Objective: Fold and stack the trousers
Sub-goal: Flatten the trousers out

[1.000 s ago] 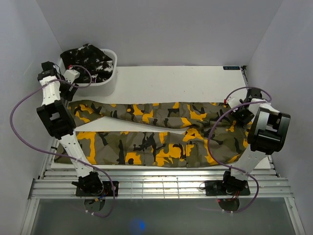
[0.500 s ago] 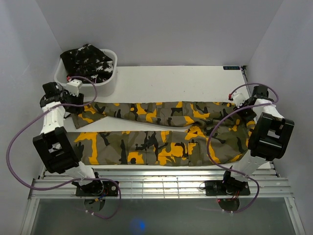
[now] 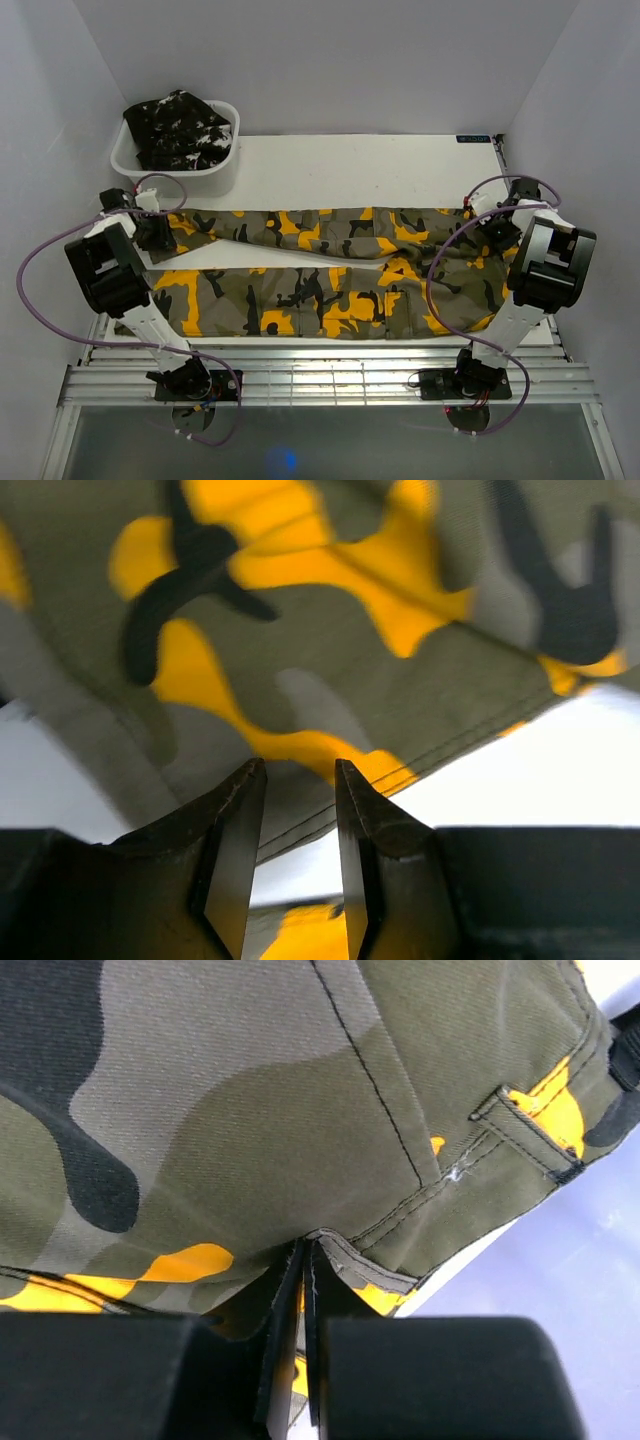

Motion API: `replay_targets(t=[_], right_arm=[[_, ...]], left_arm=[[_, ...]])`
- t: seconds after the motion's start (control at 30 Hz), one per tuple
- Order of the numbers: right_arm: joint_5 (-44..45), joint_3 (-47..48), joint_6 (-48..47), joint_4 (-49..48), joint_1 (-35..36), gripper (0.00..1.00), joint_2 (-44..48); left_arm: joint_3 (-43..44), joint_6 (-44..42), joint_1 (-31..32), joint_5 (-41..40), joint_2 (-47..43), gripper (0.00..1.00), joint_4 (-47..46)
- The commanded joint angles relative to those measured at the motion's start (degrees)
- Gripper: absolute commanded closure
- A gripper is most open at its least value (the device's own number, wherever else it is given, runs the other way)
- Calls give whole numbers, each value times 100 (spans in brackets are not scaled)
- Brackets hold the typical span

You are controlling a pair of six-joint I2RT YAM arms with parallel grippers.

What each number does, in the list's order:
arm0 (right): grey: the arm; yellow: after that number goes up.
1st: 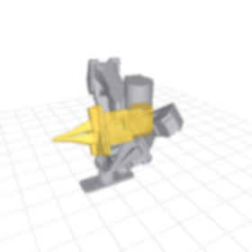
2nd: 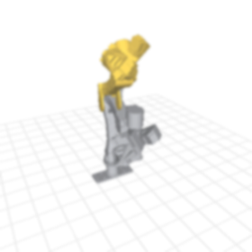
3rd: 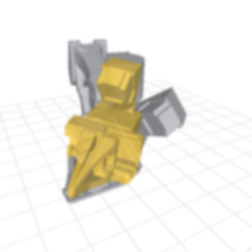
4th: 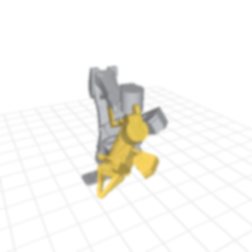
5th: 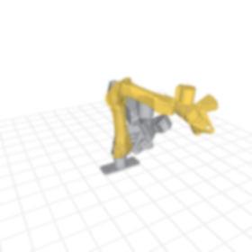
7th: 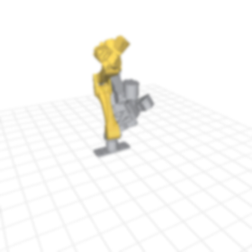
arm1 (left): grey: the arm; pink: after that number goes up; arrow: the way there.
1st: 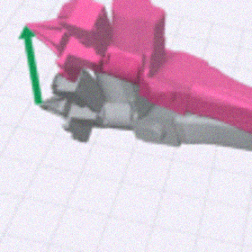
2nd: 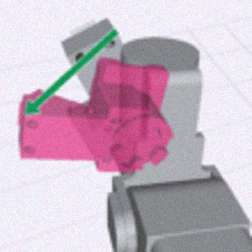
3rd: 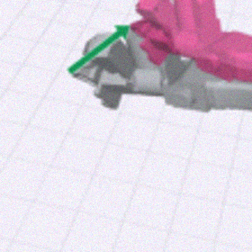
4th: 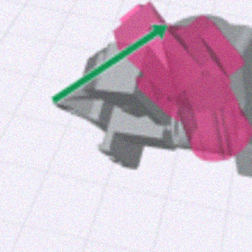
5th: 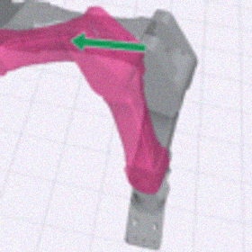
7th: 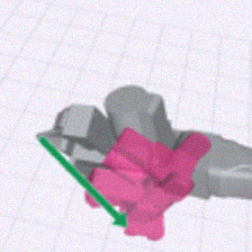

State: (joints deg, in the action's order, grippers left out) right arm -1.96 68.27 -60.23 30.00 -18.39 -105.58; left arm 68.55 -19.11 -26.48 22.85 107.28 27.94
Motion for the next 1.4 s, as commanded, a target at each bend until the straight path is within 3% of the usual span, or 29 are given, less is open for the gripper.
replay_targets(t=[0.0,0.17,0.3,0.33,0.4,0.47,0.53,0.63,0.7,0.87,1.03,1.23,1.37], right_arm=[[361,-270,-103,-3,-6,92,-7],[275,-376,-121,102,-42,92,362],[-24,-157,2,533,-42,92,529],[-85,-52,20,586,-33,92,582],[-129,46,46,682,-42,91,731],[-217,220,64,788,-33,88,854],[-462,388,-6,1200,-77,77,1100],[-586,486,-454,1744,-173,55,1504],[-587,311,-926,1974,-296,48,1767],[-420,-548,-1465,2895,-472,55,2076],[106,-1761,-1440,2407,-472,58,2322],[661,-2713,-1641,1904,-569,61,2472],[583,-2427,-2080,2089,-578,62,2884]], left_arm=[[271,-513,-593,-781,54,56,457],[1255,-1408,-1175,-941,556,63,949],[1713,-1832,-1175,-301,434,59,1125],[1862,-1876,-1123,-229,347,57,1134],[1995,-2087,-1087,225,206,39,1222],[2056,-2184,-1061,544,-128,29,1476],[2022,-2438,-1043,1025,-435,20,1948],[1689,-2965,-1035,1335,-1147,17,2669],[1181,-3273,-1035,1336,-1683,16,2996],[-469,-4170,-1043,889,-2701,18,3727],[-1641,-4215,-1043,467,-3056,18,3246],[-2250,-4135,-1192,-367,-2687,20,2585],[-1936,-4688,-1535,-353,-2729,24,3093]])
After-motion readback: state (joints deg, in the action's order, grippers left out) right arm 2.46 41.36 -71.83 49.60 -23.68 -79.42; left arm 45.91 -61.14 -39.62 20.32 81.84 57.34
